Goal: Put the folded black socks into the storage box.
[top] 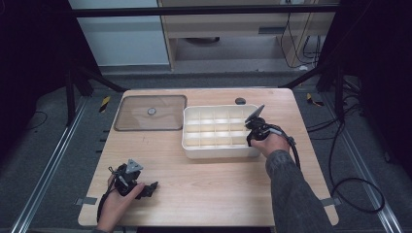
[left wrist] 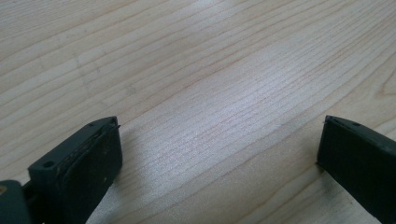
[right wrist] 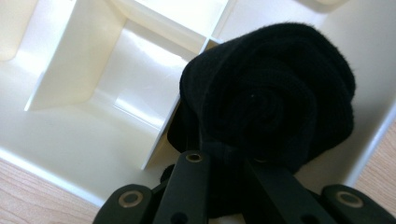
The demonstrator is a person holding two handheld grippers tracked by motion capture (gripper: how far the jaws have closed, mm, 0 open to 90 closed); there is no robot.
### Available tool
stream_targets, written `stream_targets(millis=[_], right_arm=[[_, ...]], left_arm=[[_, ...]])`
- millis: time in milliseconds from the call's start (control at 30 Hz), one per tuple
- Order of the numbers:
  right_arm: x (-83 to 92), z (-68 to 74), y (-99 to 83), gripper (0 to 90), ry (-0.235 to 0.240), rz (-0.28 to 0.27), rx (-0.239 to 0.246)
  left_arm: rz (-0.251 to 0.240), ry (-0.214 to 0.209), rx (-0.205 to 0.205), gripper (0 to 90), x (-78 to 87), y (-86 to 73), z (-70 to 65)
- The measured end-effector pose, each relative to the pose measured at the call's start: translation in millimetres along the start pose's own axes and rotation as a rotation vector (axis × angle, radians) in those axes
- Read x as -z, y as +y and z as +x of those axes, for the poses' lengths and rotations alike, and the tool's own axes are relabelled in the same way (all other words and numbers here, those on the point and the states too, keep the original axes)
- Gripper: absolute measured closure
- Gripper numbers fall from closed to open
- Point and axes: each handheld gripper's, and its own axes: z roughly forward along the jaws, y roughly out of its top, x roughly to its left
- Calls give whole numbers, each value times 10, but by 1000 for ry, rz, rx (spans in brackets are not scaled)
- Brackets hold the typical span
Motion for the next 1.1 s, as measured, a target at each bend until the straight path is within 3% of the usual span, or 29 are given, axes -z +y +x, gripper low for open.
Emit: stream_targets(millis=[500, 733, 867, 1100], right_arm=[[123, -4, -37, 900, 6, -39, -5], [262, -25, -72, 899, -4, -85, -3], [441, -30, -80, 899, -6, -128, -6], [588, -125, -131, 899, 1, -192, -23]], left_arm=[[0, -1, -1, 0, 0, 0, 1], [-2, -1, 0, 0, 1, -4, 1], [-5, 0, -1, 0, 1, -7, 2], [-5, -1, 0, 0, -2, -3, 2]])
